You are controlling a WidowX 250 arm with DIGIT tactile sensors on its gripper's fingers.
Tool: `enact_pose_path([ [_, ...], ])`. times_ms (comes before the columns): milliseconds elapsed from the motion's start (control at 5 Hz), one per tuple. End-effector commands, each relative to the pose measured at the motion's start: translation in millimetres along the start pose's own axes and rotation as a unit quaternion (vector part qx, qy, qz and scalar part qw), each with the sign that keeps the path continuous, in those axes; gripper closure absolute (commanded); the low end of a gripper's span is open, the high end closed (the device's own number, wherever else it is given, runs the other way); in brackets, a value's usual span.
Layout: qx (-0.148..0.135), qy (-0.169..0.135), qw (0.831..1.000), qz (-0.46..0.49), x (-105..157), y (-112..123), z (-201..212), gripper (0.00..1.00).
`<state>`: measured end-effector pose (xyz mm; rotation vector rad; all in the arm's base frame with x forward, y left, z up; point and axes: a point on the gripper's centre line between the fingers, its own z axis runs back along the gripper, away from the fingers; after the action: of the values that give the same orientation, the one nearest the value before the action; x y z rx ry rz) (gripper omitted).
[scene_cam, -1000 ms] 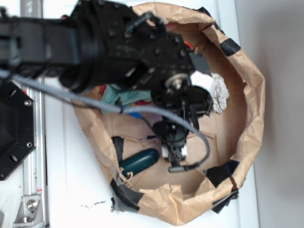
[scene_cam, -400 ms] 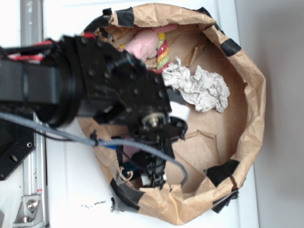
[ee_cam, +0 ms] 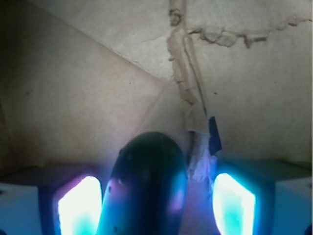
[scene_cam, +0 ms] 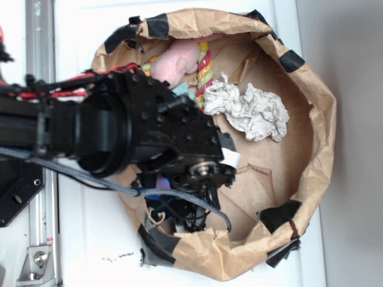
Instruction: Grab the plastic pickle.
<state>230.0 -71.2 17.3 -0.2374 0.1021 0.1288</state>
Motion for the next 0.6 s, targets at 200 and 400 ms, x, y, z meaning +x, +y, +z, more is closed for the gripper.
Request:
enact_pose_path([
  [200, 0.002, -0.038, 0.998, -0.058, 12, 11, 24, 1.00],
  [400, 0.050, -0.104, 0.988, -0.107, 37, 23, 70, 1.00],
])
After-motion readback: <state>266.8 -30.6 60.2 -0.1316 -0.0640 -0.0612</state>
